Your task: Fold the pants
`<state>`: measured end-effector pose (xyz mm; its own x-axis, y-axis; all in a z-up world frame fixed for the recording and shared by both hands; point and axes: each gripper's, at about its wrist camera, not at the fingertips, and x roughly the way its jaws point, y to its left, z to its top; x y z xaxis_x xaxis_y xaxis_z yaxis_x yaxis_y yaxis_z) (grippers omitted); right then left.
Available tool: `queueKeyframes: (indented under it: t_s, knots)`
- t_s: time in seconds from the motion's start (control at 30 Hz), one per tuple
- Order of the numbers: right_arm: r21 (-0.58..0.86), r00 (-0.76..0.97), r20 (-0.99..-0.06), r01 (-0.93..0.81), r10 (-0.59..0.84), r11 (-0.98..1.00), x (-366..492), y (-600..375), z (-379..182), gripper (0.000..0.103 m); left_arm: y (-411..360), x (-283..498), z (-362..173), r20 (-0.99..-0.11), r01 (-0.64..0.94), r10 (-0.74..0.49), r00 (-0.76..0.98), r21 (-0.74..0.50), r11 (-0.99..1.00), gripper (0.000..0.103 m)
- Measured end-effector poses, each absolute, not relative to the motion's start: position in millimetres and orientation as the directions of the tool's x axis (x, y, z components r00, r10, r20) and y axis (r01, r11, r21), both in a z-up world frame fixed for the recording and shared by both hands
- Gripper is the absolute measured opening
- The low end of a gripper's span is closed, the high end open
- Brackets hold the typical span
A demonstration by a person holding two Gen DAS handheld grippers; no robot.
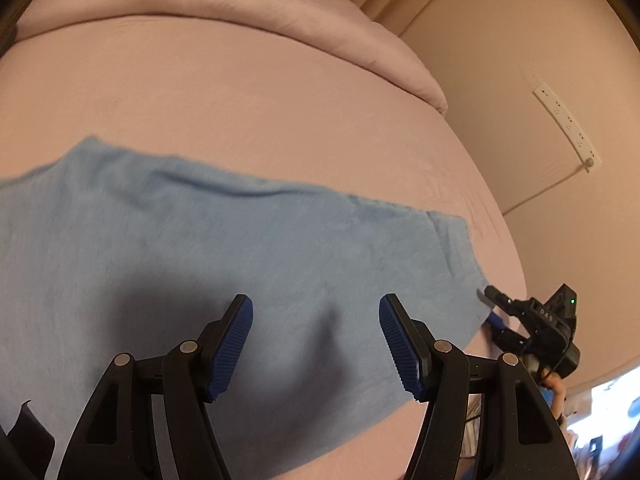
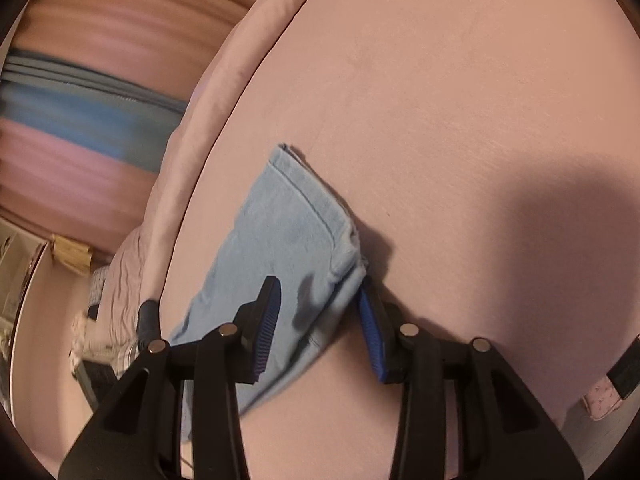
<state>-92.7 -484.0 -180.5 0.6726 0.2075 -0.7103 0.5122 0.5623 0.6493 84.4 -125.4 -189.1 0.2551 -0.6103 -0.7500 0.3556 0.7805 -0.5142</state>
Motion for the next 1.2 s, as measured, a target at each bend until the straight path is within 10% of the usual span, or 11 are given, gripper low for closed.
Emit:
queueKeyframes:
  t_s: [0.17, 0.6, 0.8, 1.07, 1.2]
  knots:
    - [0.645, 0.678, -0.711, 0.524, 0.185, 0.556, -88.0, -482.6, -172.5, 0.016, -108.2, 82.5, -201.7, -0.756, 0.303, -0.610, 0.237, -0.539, 0.786, 0.065]
    - [0.244, 0.718, -0.691, 0.124, 0.082, 0.962, -17.6, -339.1, -62.9, 0.014, -57.5, 89.7, -188.3, -0.544, 0.184, -0.798, 0.261, -0.783, 0.594, 0.075]
    - [0.085, 0.675, -0.721, -0.138, 0.156, 0.987, -4.3, -249.3, -78.1, 0.014, -30.1, 92.4, -187.3, -0.418, 0.134, -0.861, 0.291, -0.873, 0.469, 0.082]
    - [-0.027, 0.555, -0.805, -0.388, 0.210, 0.921, -9.8, -167.7, -150.1, 0.014, -41.7, 106.5, -223.2, -0.467, 0.059, -0.864, 0.190, -0.873, 0.485, 0.083]
    - [-0.056, 0.553, -0.809, -0.411, 0.200, 0.910, -11.0, -162.8, -155.1, 0.014, -49.6, 107.5, -220.4, -0.494, 0.086, -0.849, 0.188, -0.852, 0.516, 0.046]
